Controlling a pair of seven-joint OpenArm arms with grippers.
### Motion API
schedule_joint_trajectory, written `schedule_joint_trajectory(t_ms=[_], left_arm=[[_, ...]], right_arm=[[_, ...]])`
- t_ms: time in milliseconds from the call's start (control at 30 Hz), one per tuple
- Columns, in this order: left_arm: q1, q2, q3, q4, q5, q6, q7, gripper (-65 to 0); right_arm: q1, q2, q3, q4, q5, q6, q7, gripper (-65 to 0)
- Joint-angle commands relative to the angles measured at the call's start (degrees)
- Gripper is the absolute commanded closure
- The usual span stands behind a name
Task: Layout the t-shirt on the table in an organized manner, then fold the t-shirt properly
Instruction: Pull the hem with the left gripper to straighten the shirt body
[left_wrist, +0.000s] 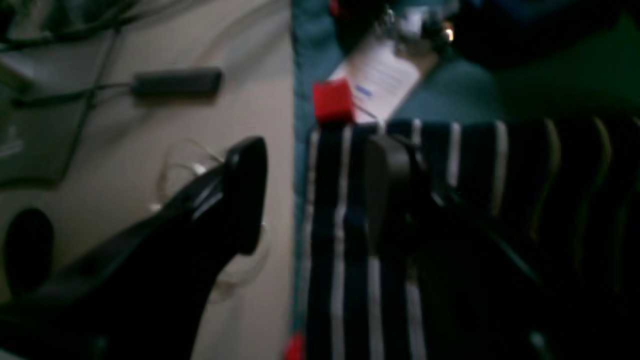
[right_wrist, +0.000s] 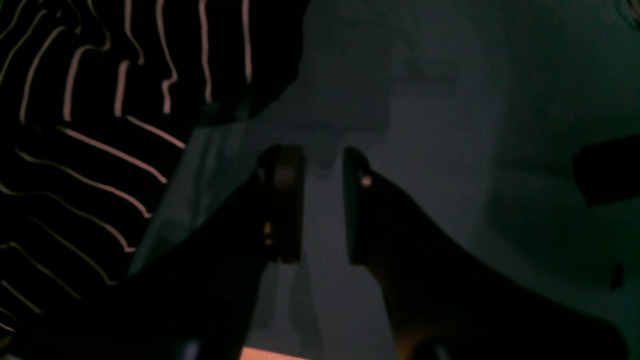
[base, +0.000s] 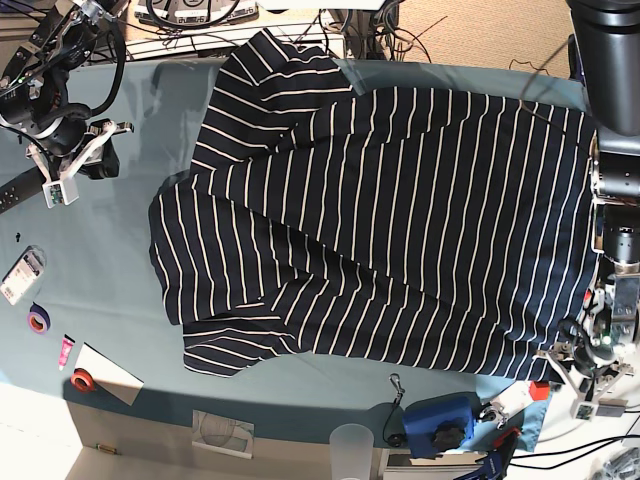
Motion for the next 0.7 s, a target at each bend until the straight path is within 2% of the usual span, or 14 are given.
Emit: schedule_joint_trajectory(t_ms=[0,100,200,300,333,433,533,600,667], left_arm=[[-2.19,-1.33,-1.77,2.73,-2.1,-1.73,0.76,-31.5],[-0.7,-3.21,-8.83,8.83,-9.05,-9.27,9.22,-27.5],[1.57,-5.44,-18.56,15.28,-18.91,-16.96,20.44,-21.5],[4.52,-7.76,-28.17,21.33,-29.57,-21.64,32.89,-11.9],[5.42,-8.63,-30.99,23.1,-32.96,-22.45,37.73,-8.3],[8.02,-11.52,-37.83,27.26,-41.4,-22.36,50.23,-6.5],[10.8,-15.69,-40.09,28.17,-48.13,-18.4,57.16,-2.7],[12.7,-18.34,-40.11,28.15,-48.65,-18.47,59.93,-2.3],[15.13,-20.72,-40.11,28.15,-48.78,-18.6,60.33,-2.3]], right_arm=[[0.33,0.94,0.33,0.76,2.19,0.06,1.01,-14.6],[0.35,0.96,0.5,0.76,3.72,0.06,1.01,-14.6],[0.33,0.92,2.14,0.76,6.14,0.06,1.01,-14.6],[-0.07,0.94,4.74,0.76,12.28,0.06,1.01,-14.6],[-0.48,0.92,5.31,0.76,14.27,0.06,1.01,-14.6],[-2.78,0.79,5.51,0.76,15.65,0.06,1.01,-14.6],[-5.57,-0.63,5.53,0.74,15.15,0.06,1.01,-14.6],[-7.43,-2.36,5.53,0.74,13.97,0.06,1.01,-14.6],[-9.18,-4.68,5.53,0.74,13.03,0.06,1.01,-14.6]])
